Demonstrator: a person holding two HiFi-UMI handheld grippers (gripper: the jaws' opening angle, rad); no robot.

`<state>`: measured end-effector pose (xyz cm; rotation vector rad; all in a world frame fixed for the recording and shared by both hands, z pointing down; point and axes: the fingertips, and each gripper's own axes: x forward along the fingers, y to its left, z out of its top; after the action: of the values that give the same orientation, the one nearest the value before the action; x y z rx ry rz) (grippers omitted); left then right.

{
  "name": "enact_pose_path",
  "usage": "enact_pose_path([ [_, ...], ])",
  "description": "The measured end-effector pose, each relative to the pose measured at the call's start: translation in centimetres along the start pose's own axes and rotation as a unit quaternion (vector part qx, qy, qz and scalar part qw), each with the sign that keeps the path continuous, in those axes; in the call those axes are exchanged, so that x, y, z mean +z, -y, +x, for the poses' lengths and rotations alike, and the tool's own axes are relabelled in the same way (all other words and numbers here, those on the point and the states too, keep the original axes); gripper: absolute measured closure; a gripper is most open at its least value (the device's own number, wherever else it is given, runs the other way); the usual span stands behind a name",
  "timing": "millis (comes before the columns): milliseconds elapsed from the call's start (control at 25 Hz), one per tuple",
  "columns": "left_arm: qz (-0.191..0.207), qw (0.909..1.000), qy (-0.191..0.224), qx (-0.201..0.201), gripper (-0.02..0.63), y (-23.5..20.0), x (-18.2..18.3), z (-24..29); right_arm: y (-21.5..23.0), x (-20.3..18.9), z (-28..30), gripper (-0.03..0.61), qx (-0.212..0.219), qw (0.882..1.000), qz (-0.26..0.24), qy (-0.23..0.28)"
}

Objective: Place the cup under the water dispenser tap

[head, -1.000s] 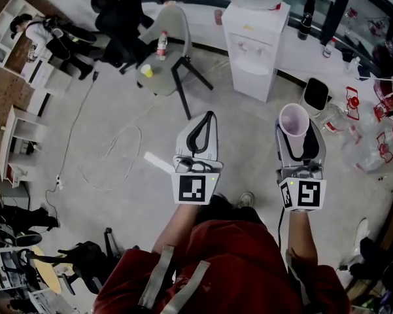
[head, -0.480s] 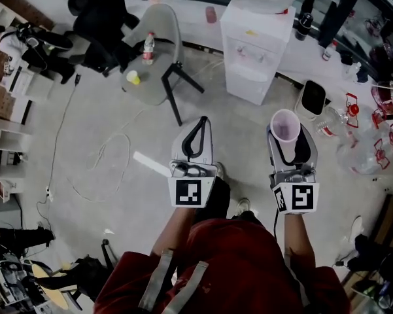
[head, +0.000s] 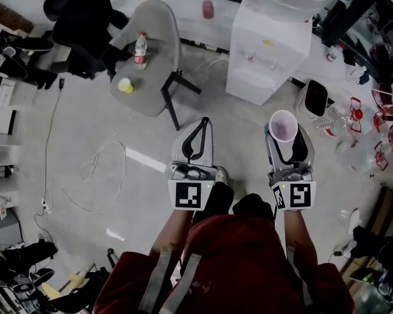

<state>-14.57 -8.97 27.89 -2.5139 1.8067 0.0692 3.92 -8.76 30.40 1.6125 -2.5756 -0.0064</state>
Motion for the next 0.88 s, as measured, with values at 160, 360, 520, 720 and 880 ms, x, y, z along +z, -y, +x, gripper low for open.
enact_pose_path([
  [160,-0.014,0.9999,-0.005,-0.007,0.617,-2.2,-3.0,1.9,-0.4,-2.9,3.4,0.284,-0.003,1.000,0.000,-0.016],
  [360,-0.007,0.9996,-0.015,-0.023,0.615,-3.0,-8.1,4.5,0.5,-7.9,7.2,0.285,-0.007,0.999,0.010,-0.037],
  [520,-0.012,0.9991,-0.032,-0.024,0.615,-3.5,-13.3,6.8,1.6,-12.9,10.5,0.285,-0.006,0.998,0.017,-0.055],
  [720,-0.010,0.9984,-0.049,-0.028,0.615,-3.8,-20.1,10.1,2.7,-19.4,14.3,0.285,0.006,0.997,0.018,-0.077],
  [880,-0.017,0.9979,-0.056,-0.028,0.615,-3.0,-25.5,12.4,3.6,-24.9,16.2,0.287,0.017,0.995,0.019,-0.095],
])
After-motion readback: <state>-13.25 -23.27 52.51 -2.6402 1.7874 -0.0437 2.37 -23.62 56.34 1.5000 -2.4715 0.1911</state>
